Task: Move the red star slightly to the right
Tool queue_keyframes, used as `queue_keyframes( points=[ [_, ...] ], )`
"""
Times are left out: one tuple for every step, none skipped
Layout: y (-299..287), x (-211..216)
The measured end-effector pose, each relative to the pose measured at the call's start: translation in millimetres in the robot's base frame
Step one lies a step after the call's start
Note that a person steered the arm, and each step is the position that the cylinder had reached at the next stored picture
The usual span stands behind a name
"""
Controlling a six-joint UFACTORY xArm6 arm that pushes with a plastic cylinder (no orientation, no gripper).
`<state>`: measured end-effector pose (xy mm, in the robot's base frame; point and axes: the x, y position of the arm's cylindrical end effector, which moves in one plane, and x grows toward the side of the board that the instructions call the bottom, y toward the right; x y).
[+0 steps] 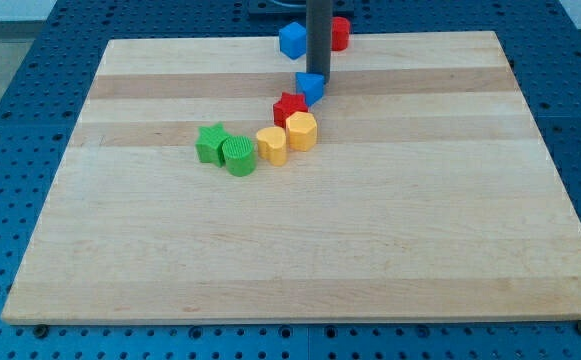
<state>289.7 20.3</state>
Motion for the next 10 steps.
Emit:
queue_keyframes(
  points=[
    [-76,0],
    [-142,7],
    [-153,32],
    [-137,63],
    [-122,77],
    [-97,79],
    [-58,78],
    [-40,76],
    [-60,76],
    [-99,74]
  ],
)
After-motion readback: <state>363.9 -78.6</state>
